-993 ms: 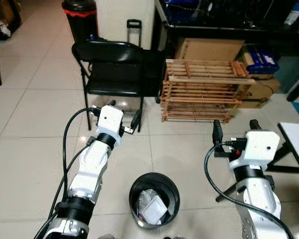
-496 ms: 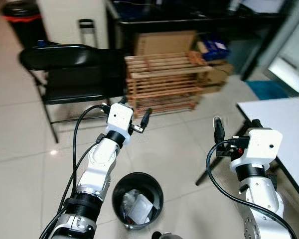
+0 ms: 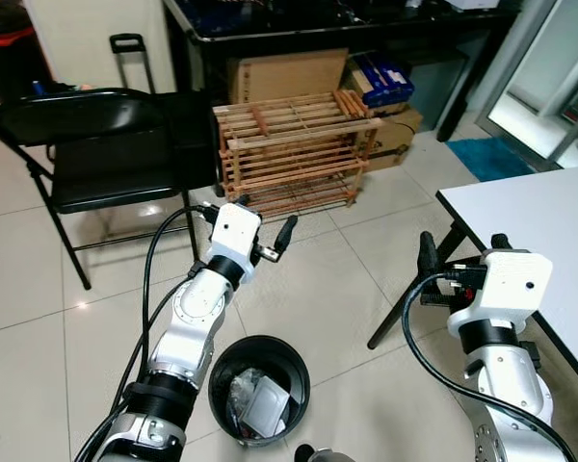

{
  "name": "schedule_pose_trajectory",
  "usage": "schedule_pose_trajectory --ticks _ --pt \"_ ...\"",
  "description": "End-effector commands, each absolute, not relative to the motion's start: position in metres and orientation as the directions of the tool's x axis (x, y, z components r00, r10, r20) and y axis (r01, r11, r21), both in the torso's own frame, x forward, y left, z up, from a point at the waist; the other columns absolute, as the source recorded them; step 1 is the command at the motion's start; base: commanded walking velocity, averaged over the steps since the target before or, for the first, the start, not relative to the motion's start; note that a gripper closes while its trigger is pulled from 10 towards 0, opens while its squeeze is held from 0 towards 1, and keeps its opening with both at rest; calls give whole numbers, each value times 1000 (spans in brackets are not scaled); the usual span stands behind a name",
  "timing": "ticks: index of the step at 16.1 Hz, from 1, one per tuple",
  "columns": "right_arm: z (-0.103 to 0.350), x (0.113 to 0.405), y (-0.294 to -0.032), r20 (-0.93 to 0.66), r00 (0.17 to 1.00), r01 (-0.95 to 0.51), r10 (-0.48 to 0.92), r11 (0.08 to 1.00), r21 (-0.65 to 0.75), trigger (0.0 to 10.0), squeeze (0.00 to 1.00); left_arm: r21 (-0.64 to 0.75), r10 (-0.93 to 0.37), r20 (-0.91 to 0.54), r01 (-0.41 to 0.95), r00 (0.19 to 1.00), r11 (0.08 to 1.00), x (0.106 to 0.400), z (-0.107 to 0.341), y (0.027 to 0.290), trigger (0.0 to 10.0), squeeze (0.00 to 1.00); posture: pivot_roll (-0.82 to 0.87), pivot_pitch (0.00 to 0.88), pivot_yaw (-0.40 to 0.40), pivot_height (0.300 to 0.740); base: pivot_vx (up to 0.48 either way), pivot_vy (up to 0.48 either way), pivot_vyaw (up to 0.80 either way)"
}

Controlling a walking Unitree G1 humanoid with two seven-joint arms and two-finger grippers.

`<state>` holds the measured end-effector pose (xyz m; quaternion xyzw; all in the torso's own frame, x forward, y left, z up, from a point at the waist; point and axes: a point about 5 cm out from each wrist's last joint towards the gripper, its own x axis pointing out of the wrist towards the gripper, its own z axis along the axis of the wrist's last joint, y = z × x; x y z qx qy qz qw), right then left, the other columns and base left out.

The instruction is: Picking trash to rubbish bin

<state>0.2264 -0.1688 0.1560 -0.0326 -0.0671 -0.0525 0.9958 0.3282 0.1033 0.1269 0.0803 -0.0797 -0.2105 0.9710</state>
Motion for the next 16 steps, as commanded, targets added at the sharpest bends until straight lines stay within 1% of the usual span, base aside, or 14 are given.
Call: schedule_pose_trajectory --ticks 1,14,15,16 --pt "160 223 -171 147 983 123 -113 991 -59 10000 0 191 -439 104 416 892 889 329 125 99 10000 0 68 64 -37 740 0 0 -763" --pt "158 223 -170 129 986 115 -107 992 -59 10000 0 200 -443 60 424 895 883 328 117 93 10000 0 60 65 -38 740 0 0 -756" --pt "158 223 -170 131 986 115 -106 992 -57 10000 0 201 -445 55 426 894 882 328 116 92 10000 0 57 66 -38 740 0 0 -569" --pt "159 222 -170 136 985 112 -104 992 -55 10000 0 203 -445 52 427 894 881 328 115 91 10000 0 57 66 -38 740 0 0 0"
